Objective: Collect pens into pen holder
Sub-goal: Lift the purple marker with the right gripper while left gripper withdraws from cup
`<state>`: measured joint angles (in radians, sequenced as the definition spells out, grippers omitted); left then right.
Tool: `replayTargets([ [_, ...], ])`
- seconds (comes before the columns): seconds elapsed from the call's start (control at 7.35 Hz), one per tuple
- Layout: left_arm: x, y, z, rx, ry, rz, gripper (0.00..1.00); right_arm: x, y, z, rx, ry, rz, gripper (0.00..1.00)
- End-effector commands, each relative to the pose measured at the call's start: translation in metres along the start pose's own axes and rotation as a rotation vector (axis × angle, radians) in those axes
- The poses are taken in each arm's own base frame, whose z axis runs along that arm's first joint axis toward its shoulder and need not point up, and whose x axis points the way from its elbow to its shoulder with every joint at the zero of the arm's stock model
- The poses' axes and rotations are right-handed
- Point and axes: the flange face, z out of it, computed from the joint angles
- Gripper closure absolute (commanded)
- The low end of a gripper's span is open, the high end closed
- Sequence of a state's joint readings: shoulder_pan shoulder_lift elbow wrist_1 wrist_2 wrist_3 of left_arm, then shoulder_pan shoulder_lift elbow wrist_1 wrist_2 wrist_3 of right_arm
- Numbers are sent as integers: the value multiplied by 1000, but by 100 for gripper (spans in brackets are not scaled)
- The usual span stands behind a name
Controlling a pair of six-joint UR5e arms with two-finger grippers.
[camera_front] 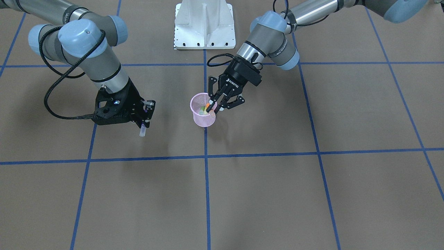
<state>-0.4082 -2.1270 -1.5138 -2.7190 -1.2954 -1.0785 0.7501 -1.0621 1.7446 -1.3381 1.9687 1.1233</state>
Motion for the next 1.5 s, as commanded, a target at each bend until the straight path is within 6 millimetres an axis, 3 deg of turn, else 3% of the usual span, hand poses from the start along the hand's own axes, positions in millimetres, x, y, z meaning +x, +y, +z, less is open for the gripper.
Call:
replayTargets([
  [0.0, -2, 4, 1, 14, 29, -12, 8, -5, -4, -16, 55, -12, -50, 100],
  [0.14, -1, 1, -2, 20, 36, -16, 0, -11, -5, -32, 118, -26, -99, 100],
  [0.41, 2, -5, -7, 27, 47, -23, 0, -22, -9, -53, 238, -109, -167, 100],
  [0.54, 11, -15, -16, 37, 69, -30, 0, -25, -12, -62, 307, -145, -183, 100],
  [0.82, -7, -47, -14, 47, 21, -99, 1, -33, -12, -80, 405, -253, -221, 100],
  [0.95, -36, -85, -10, -59, -55, -103, 1, -36, -10, -84, 421, -293, -238, 100],
  [1.09, -75, -134, -19, -199, -161, -116, 1, -43, -4, -84, 428, -328, -259, 100],
  [1.36, -154, -232, -61, -458, -326, -186, 1, -60, 17, -83, 454, -435, -309, 100],
])
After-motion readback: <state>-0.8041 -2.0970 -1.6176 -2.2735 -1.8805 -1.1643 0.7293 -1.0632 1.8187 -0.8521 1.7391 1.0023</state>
